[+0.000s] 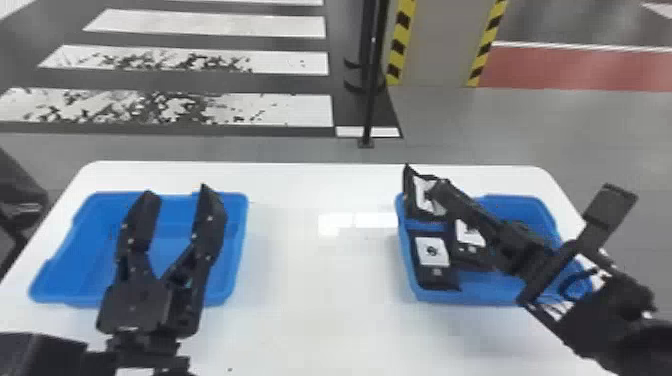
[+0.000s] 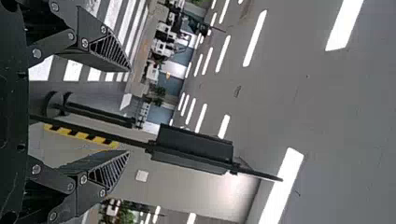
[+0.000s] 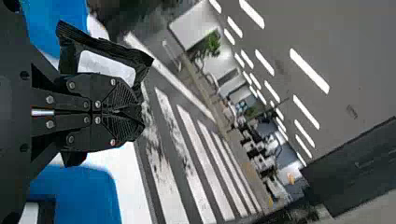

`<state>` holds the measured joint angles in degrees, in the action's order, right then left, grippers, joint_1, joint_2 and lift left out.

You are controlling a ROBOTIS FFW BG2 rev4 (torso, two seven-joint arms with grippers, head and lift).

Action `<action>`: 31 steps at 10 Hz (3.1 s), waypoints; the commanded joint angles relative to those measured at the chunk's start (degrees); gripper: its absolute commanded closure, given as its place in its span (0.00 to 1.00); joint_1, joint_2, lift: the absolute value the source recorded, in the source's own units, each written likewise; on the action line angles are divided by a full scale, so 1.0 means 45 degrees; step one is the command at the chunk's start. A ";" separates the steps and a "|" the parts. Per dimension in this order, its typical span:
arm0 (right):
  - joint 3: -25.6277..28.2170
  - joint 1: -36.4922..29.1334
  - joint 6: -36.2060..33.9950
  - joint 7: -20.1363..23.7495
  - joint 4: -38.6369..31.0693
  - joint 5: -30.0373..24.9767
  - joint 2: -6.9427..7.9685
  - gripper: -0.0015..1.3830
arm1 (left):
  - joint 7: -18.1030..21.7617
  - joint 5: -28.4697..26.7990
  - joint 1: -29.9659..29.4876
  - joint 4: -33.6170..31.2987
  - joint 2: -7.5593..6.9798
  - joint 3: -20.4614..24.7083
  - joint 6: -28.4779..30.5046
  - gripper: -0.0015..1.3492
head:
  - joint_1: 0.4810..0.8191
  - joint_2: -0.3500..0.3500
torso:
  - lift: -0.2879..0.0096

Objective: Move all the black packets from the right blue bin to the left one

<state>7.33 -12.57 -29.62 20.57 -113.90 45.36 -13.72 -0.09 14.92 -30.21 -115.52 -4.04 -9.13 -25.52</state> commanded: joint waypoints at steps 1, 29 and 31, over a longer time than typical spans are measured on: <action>-0.1528 0.0668 0.0332 0.0234 0.0734 0.1574 -0.0251 0.82 | 0.0001 -0.0117 0.0245 -0.0063 -0.0235 -0.0662 -0.0548 0.33 | 0.63 0.50 | 0.50; -0.6098 0.2512 0.1644 0.0781 0.1703 0.4570 -0.0837 0.82 | 0.0040 -0.1437 0.0651 -0.0813 -0.0548 -0.1018 0.1640 0.90 | 0.63 0.76 | 0.50; -0.6250 0.2575 0.2144 0.0781 0.2109 0.4977 -0.0837 0.73 | 0.0079 -0.1767 0.0682 -0.0906 -0.0528 -0.0916 0.1515 0.90 | 0.63 0.76 | 0.50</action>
<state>-20.40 -1.07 -20.98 24.03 -105.15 66.74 -17.50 0.25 7.27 -27.20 -119.58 -6.48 -13.42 -18.37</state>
